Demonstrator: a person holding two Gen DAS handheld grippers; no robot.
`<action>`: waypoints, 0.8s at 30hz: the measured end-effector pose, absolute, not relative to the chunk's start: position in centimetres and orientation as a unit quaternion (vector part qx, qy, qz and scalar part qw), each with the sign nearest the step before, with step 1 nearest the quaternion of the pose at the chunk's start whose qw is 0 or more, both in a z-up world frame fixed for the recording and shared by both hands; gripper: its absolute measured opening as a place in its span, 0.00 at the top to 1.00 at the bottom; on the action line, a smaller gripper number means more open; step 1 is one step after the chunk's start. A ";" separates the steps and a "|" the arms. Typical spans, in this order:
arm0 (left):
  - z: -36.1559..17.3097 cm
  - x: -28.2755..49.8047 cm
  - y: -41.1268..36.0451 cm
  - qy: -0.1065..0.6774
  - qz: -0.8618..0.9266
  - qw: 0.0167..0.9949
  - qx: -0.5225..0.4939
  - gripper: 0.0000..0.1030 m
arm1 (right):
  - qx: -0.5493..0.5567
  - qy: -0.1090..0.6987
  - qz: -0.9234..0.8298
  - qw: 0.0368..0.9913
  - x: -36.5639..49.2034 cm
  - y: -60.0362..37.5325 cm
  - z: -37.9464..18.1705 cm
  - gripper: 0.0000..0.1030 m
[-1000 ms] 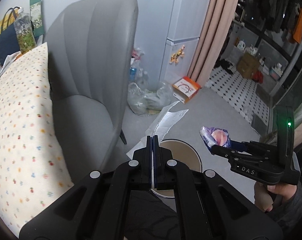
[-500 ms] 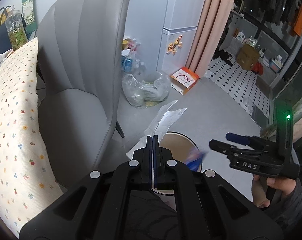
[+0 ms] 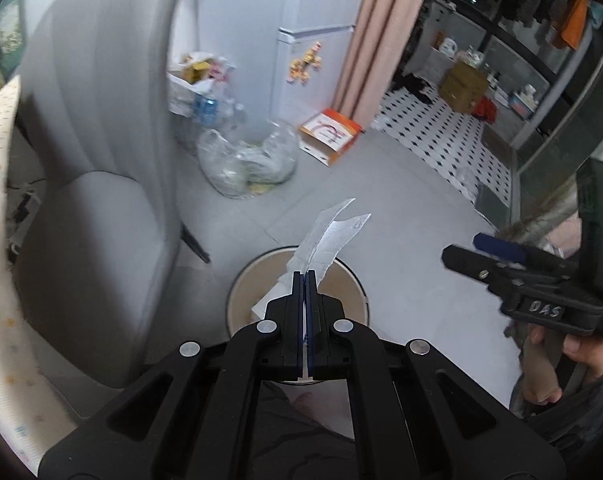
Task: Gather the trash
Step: 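Open the left tool over the bin to drop the paper sheet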
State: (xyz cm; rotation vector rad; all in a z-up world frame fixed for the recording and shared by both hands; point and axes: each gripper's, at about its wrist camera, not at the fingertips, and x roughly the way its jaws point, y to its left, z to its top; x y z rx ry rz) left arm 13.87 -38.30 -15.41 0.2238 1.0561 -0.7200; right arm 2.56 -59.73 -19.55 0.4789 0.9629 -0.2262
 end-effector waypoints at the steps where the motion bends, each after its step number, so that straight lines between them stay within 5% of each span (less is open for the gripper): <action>1: -15.8 13.8 -38.6 0.497 -0.339 0.792 0.106 0.98 | 0.230 0.456 -0.113 0.852 2.1 -60.2 -19.5 0.24; 10: -20.6 14.1 -42.5 0.550 -0.347 0.748 0.133 0.97 | 0.248 0.457 -0.140 0.843 0.1 -63.0 -20.3 0.24; 12: -21.3 14.0 -42.8 0.557 -0.356 0.739 0.129 0.85 | 0.250 0.456 -0.141 0.842 0.0 -63.1 -20.5 0.24; 14: -21.3 14.1 -42.4 0.554 -0.359 0.742 0.120 0.61 | 0.250 0.457 -0.142 0.842 0.0 -63.0 -20.6 0.24; 21: -20.3 14.7 -40.7 0.545 -0.342 0.759 0.099 0.57 | 0.251 0.463 -0.132 0.840 0.9 -61.9 -20.9 0.24; 24: -18.3 14.9 -39.5 0.530 -0.333 0.775 0.085 0.42 | 0.247 0.464 -0.121 0.842 1.6 -61.0 -20.8 0.24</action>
